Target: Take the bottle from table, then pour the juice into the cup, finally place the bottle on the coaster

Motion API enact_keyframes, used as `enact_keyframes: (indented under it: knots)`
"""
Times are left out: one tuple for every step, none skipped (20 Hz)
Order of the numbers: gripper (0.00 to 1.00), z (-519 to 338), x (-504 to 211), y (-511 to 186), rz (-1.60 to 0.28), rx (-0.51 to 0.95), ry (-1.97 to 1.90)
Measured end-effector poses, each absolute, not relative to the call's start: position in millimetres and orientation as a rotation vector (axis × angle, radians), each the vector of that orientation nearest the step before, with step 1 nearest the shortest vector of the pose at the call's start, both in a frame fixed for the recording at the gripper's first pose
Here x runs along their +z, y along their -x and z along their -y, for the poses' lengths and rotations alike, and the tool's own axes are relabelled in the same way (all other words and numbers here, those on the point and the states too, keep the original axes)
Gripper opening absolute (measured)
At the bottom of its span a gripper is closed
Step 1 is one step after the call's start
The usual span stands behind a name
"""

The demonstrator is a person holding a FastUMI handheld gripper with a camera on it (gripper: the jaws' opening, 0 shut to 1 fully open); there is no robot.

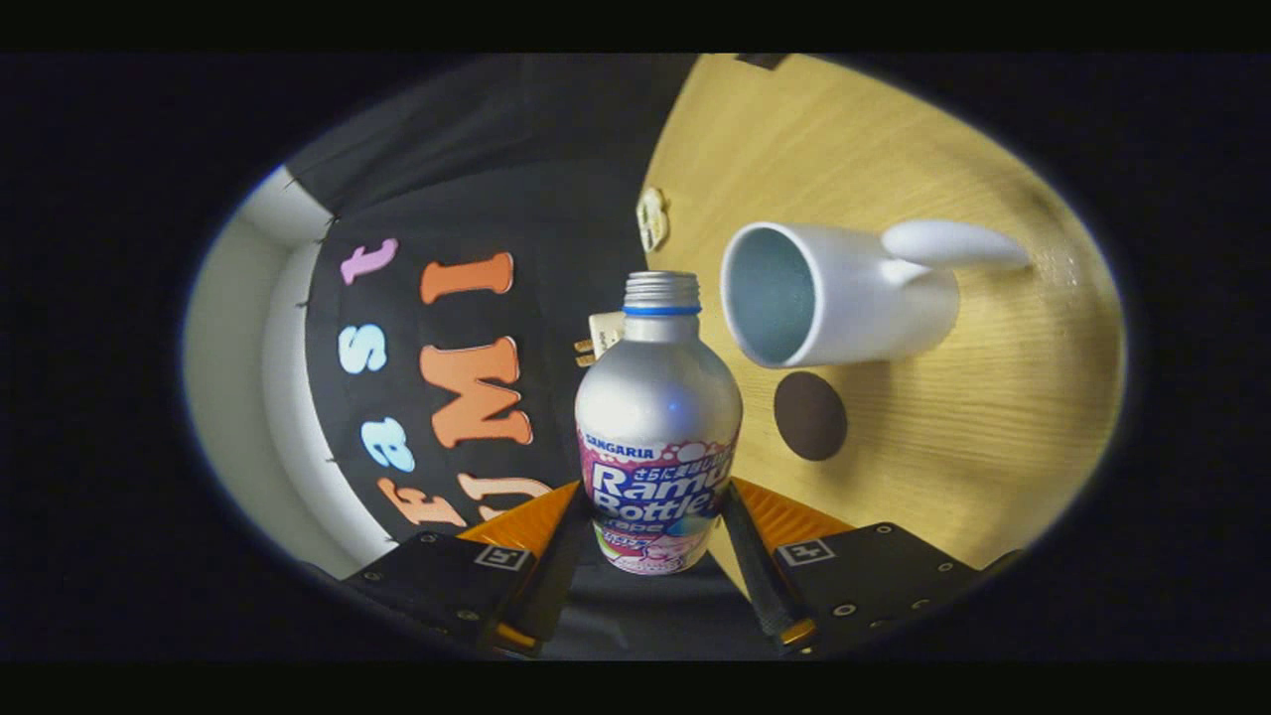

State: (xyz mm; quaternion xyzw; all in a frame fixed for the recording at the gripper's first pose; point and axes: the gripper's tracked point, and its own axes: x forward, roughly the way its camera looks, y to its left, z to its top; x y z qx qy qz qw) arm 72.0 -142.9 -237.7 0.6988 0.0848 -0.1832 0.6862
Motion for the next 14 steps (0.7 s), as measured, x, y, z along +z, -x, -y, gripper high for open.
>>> enact_keyframes:
  knots:
    - [0.75, 144.7, -232.0, -75.0, -0.185, -0.399, -1.482]
    - [0.75, 149.2, -227.3, -78.8, -0.184, -0.387, -1.397]
    - [0.75, 151.2, -223.0, -81.6, -0.187, -0.381, -1.309]
    - [0.75, 154.8, -220.0, -83.0, -0.188, -0.377, -1.221]
    - [0.75, 157.7, -217.4, -85.9, -0.193, -0.370, -1.135]
    - [0.75, 157.7, -215.2, -86.0, -0.202, -0.363, -1.050]
    - [0.75, 160.1, -214.9, -88.1, -0.214, -0.357, -0.970]
    - [0.75, 161.6, -210.3, -88.5, -0.220, -0.350, -0.893]
    - [0.75, 162.2, -205.5, -92.4, -0.221, -0.341, -0.818]
    - [0.75, 163.0, -201.9, -94.4, -0.226, -0.337, -0.743]
    - [0.75, 165.3, -199.4, -97.9, -0.227, -0.333, -0.662]
    - [0.75, 166.0, -196.6, -100.1, -0.233, -0.331, -0.585]
    - [0.75, 167.2, -195.0, -102.0, -0.237, -0.330, -0.508]
    - [0.75, 169.6, -194.6, -104.2, -0.241, -0.331, -0.439]
